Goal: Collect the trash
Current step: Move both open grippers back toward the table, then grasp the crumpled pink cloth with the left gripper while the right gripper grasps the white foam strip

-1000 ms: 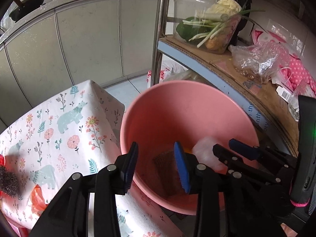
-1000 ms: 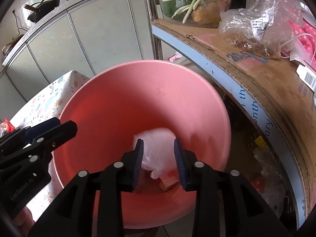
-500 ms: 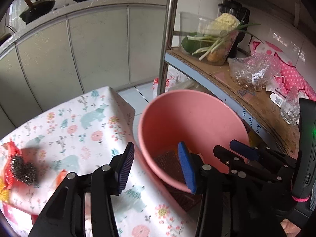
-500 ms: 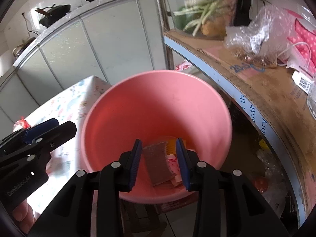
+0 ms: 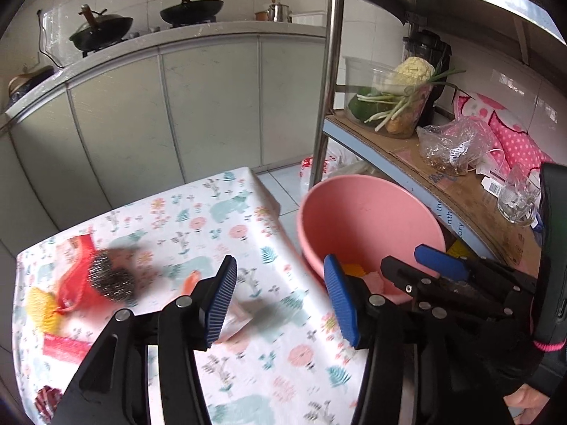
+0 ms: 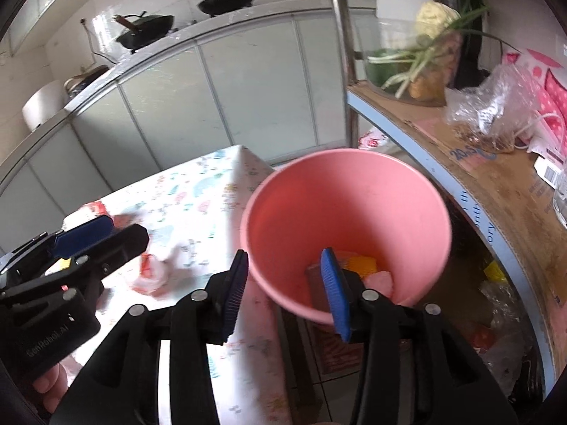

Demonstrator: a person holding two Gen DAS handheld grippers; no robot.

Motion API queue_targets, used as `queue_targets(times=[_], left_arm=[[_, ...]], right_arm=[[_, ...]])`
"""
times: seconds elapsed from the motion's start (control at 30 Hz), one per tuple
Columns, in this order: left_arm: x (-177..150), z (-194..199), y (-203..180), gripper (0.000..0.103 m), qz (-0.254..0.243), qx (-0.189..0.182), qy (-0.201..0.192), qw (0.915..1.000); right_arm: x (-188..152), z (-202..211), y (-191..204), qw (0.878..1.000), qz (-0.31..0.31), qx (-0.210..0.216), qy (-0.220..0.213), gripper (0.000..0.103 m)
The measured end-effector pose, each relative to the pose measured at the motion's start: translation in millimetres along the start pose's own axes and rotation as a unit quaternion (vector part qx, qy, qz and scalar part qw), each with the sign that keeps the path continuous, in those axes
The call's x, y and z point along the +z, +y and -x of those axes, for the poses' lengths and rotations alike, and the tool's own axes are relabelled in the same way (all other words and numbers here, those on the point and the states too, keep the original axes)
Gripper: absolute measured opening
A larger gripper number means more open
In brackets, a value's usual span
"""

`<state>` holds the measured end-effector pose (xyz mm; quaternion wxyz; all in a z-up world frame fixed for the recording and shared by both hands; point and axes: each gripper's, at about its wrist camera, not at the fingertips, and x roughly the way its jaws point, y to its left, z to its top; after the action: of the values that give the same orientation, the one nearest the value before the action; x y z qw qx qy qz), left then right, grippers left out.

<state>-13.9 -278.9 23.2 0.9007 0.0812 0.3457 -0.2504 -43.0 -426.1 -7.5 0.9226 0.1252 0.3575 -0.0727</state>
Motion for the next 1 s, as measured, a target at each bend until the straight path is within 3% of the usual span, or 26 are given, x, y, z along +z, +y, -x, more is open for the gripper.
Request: queue_targets(times=[0.23,0.63,1.0], left_arm=[[-21.3,34.8,37.1,0.051,0.009,0.008,-0.011,0.9999],[-74.5,82.6,120.4,0.051,0.06,0.066,-0.011,0.9959],[-144.9,120.4,205.1,0.051,0.099,0.123,0.026,0.9871]], right_arm=[[-6.8,10.2,35.6,0.999,0.026,0.034,0.0,0.045],[-24.0,11.2,74.2,0.996,0.047,0.079,0.013,0.045],[-39.2,2.3,106.2,0.989,0.082,0.117,0.041,0.045]])
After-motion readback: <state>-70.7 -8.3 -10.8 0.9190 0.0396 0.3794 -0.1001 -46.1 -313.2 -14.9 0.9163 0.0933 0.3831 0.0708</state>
